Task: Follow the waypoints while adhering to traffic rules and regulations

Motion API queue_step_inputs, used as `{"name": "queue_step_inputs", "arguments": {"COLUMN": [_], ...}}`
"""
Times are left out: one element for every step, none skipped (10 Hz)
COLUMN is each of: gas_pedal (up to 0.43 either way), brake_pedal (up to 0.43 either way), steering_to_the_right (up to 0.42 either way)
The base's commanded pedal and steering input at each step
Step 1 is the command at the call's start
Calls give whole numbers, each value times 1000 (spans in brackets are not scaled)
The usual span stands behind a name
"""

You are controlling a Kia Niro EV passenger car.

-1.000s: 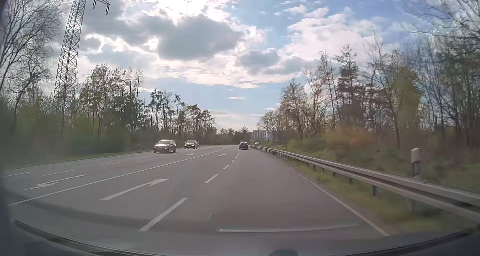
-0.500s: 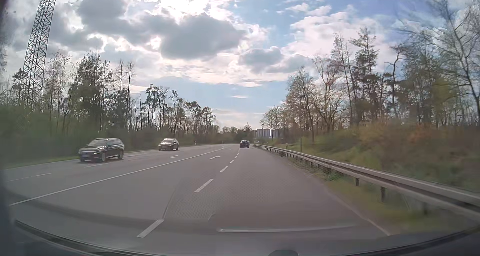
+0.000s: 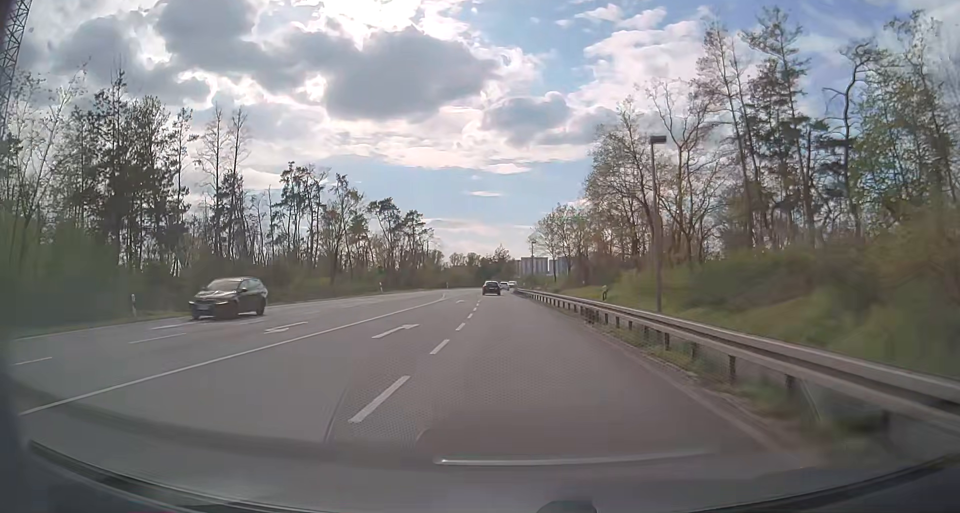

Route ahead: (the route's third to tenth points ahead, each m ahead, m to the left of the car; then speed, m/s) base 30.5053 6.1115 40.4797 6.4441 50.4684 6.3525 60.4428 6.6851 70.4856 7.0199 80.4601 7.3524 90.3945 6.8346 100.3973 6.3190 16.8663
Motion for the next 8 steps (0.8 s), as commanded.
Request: {"name": "queue_step_inputs", "arguments": {"gas_pedal": [118,118,118,118,118,118,118,118], "brake_pedal": [0,0,0,0,0,0,0,0], "steering_to_the_right": [-13,-13,-14,-14,-13,-13,-14,-13]}}
